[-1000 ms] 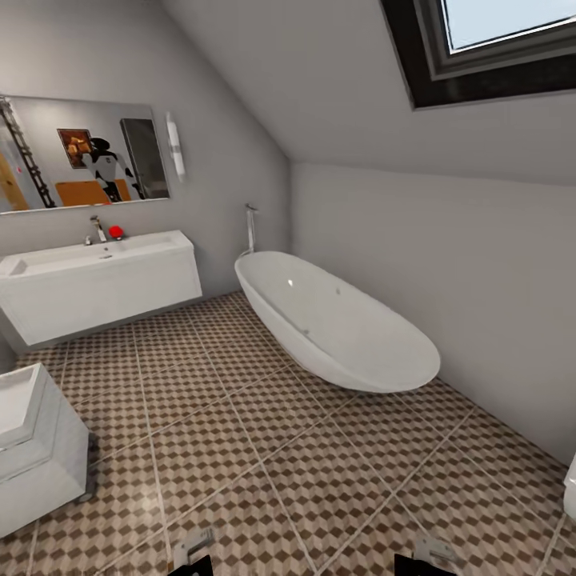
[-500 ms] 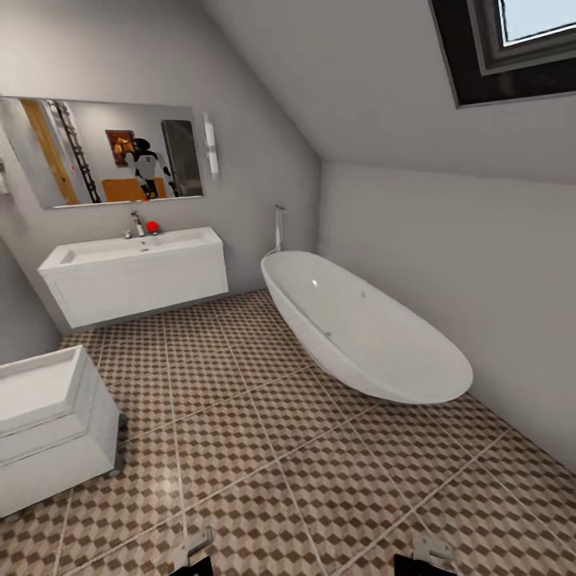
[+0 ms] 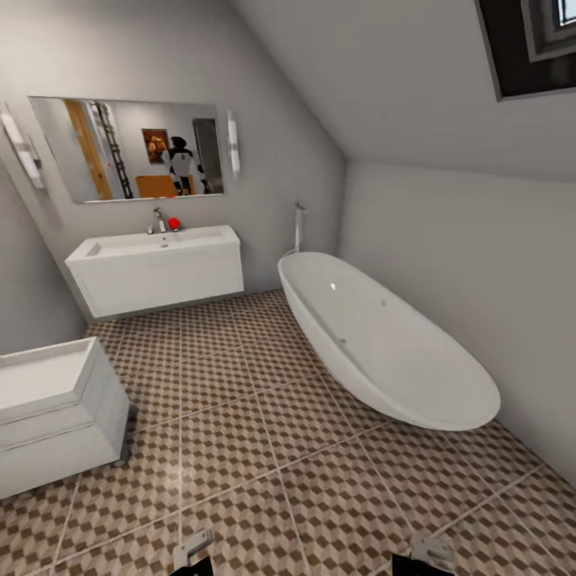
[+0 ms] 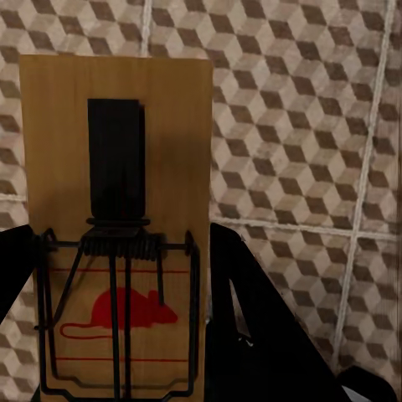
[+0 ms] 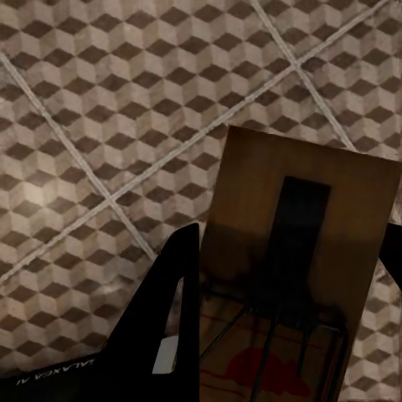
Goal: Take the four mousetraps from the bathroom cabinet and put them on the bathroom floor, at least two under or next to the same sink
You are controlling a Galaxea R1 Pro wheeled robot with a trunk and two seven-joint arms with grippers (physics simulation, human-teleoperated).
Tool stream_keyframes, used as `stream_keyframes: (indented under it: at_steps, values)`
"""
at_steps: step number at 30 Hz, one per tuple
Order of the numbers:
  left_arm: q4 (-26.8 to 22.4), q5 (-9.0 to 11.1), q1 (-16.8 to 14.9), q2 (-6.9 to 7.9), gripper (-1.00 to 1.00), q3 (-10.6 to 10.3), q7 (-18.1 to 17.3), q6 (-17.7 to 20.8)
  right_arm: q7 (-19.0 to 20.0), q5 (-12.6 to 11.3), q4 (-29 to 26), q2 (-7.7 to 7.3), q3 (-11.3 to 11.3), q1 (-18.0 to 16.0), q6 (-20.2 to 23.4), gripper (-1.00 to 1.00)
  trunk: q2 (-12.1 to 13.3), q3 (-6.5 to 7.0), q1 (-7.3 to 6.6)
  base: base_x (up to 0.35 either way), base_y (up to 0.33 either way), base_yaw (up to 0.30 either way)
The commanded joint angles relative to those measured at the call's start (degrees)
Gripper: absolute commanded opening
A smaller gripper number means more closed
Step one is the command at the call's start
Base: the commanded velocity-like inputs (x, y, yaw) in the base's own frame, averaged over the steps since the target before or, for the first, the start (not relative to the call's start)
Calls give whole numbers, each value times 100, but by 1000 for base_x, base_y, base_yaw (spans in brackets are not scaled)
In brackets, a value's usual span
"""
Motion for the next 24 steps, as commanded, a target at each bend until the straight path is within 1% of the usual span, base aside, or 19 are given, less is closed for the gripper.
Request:
stream_keyframes:
  at_steps: [1,5,16,24]
  values:
    - [-2,32,-4,-3,-100,-48,33,-6,-5,-27,13,1,-27,-7,-19,-100,-7,-11,4,284,-168,266]
    - [-2,32,-4,-3,-100,-48,31,-6,-10,-27,14,2,-27,-7,3,-100,-7,-23,4,307,-87,267]
    - [-2,32,-4,-3,-100,-48,34,-6,-13,-27,13,1,-27,-7,14,-100,-7,-55,4,327,-21,268]
    - [-2,32,-4,-4,-100,-48,34,-6,-9,-27,13,-1,-27,-7,14,-100,-7,-78,4,330,-70,269]
